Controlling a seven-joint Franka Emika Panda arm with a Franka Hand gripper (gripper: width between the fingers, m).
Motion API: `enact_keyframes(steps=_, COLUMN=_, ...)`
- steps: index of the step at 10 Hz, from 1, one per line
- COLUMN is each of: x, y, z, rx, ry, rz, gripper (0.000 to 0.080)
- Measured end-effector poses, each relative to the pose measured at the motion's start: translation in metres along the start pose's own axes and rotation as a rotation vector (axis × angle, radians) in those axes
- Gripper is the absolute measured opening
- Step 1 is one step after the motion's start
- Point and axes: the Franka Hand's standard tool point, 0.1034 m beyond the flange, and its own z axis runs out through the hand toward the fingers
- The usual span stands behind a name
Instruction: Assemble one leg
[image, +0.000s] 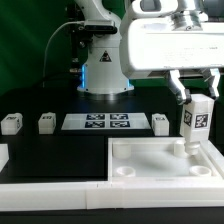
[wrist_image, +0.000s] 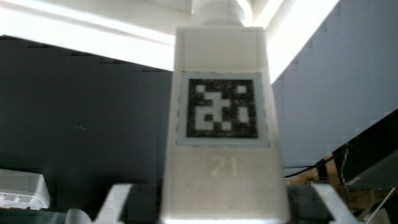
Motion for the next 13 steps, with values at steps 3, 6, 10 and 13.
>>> enact_keyframes(steps=3, x=0.006, y=0.002, z=0.006, rx=0.0, ry=0.008, rz=0.0, gripper=0.0294)
enact_keyframes(steps=6, x=0.018, y=0.007, z=0.014, rx=-0.003, ry=0.022, rz=0.001, gripper=0.0294)
enact_keyframes(steps=10, x=0.011, y=-0.003, z=0.025, rx=0.008, ry=0.012, rz=-0.005, gripper=0.0294)
enact_keyframes(steps=13, x=0.002, y=-0.007, z=0.027, rx=0.012, ry=-0.002, rz=-0.008, gripper=0.0294)
